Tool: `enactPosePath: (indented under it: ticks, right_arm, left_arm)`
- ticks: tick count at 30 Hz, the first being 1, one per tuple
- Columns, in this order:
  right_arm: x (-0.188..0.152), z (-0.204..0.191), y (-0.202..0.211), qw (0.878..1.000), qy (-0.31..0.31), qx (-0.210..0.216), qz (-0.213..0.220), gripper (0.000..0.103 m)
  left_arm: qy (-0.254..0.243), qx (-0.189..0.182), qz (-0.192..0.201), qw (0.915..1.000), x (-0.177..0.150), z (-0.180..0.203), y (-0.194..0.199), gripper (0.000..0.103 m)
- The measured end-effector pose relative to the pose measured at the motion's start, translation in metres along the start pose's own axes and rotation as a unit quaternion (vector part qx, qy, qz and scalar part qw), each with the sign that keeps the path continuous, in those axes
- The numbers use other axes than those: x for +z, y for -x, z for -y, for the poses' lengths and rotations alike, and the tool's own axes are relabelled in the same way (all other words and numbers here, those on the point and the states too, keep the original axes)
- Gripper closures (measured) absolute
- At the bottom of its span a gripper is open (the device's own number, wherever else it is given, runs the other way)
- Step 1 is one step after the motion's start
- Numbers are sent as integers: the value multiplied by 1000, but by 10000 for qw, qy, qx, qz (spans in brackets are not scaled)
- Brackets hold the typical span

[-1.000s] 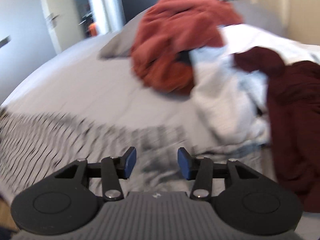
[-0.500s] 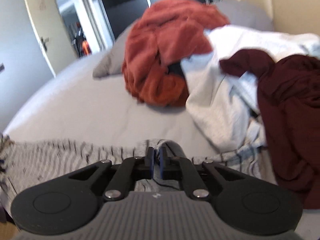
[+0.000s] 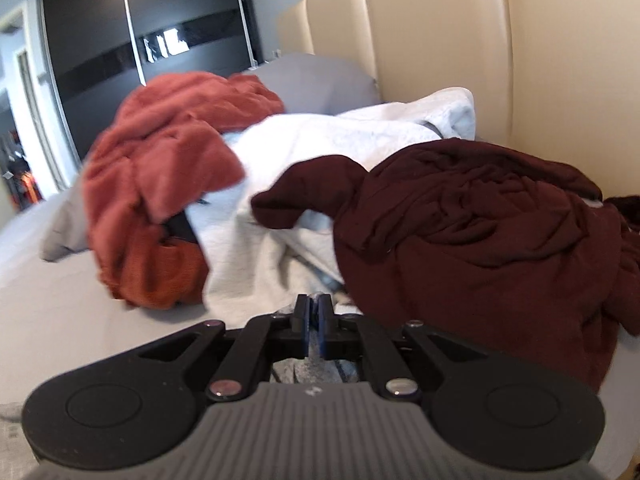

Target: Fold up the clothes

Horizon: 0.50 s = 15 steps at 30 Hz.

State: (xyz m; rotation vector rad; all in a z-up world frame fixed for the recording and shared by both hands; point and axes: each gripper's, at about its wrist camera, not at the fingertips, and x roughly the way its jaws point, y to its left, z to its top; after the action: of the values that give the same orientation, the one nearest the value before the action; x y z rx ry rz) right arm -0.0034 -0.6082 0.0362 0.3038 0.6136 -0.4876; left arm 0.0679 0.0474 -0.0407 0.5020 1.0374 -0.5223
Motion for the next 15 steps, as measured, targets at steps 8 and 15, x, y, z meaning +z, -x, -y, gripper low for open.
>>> enactPosePath:
  ticks: [8, 15]
  right_arm:
    - [-12, -8, -32, 9967, 585, -268, -490, 86]
    - [-15, 12, 33, 9945, 904, -270, -454, 58]
  left_arm:
    - [-27, 40, -58, 10000, 2, 1, -5, 52]
    - [-95, 13, 131, 9999, 5, 6, 4, 52]
